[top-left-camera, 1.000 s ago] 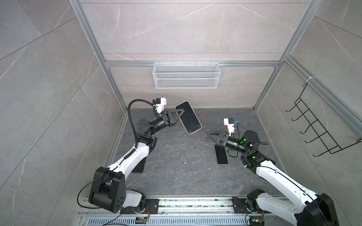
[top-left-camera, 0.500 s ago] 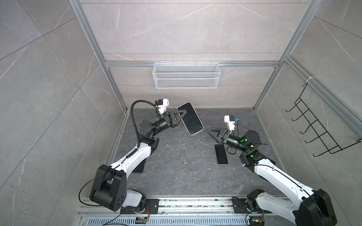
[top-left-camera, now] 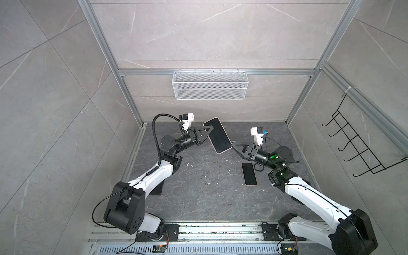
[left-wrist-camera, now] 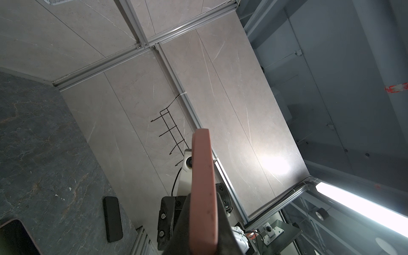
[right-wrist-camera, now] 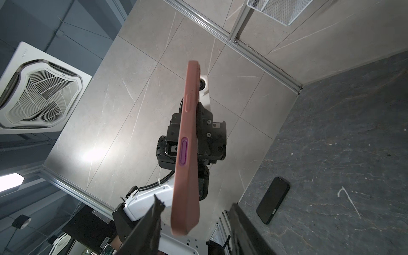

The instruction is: Take the phone out of the phone case

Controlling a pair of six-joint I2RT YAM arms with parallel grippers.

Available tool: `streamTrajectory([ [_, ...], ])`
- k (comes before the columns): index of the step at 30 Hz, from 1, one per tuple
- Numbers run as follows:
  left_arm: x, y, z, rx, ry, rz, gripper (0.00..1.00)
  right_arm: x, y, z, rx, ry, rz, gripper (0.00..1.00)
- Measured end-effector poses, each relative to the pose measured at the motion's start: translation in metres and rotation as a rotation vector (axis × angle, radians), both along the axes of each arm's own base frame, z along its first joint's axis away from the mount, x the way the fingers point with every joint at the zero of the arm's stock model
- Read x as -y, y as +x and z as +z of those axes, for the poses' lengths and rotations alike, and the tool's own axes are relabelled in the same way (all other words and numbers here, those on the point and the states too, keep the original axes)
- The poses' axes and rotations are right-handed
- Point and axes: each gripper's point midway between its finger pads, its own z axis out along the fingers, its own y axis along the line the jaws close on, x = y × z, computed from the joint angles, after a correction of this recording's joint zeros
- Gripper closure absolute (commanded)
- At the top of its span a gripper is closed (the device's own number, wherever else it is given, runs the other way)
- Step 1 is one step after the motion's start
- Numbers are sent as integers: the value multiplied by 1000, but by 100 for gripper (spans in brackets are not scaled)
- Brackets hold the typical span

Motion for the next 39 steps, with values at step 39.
streamTrajectory([
  [39, 15, 48, -33, -121, -101, 60, 100, -1, 30, 4, -103, 84, -43, 90],
])
